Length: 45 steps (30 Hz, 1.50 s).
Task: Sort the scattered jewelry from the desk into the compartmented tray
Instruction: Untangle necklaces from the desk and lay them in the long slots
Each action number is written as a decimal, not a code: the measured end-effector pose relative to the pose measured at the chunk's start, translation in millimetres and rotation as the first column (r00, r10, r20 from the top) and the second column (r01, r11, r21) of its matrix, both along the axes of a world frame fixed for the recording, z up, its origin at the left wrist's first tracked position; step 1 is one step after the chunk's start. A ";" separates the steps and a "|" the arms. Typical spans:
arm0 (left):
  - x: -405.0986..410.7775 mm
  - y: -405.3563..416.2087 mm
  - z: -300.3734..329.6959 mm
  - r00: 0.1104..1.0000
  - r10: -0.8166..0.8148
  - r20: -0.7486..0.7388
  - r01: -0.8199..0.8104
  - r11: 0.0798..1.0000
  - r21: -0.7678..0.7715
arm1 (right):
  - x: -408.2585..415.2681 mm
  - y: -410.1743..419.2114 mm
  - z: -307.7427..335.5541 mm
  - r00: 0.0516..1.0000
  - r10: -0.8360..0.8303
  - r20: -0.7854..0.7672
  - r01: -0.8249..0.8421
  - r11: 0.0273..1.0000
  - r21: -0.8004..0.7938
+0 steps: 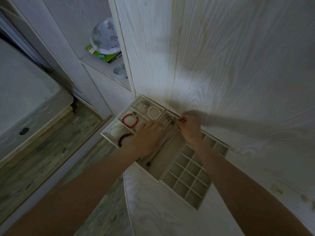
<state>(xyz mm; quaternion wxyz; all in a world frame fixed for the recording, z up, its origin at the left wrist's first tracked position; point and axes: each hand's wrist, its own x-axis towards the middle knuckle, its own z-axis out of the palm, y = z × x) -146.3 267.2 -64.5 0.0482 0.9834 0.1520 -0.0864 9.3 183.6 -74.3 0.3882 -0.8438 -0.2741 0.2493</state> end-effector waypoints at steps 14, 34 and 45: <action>-6.9 -1.2 -10.3 0.962 -0.114 -0.250 0.190 0.933 0.305 | -5.6 -2.5 3.6 0.931 0.219 0.291 -0.142 0.954 -0.264; -9.6 -1.8 -8.1 0.940 -0.147 -0.308 0.223 0.948 0.228 | -7.7 -10.2 1.5 0.482 0.700 0.527 -0.373 0.708 -0.600; -5.8 -7.1 4.6 0.913 -0.155 -0.378 0.258 0.936 0.240 | -17.7 -11.0 3.6 0.435 0.746 0.504 -0.295 0.647 -0.703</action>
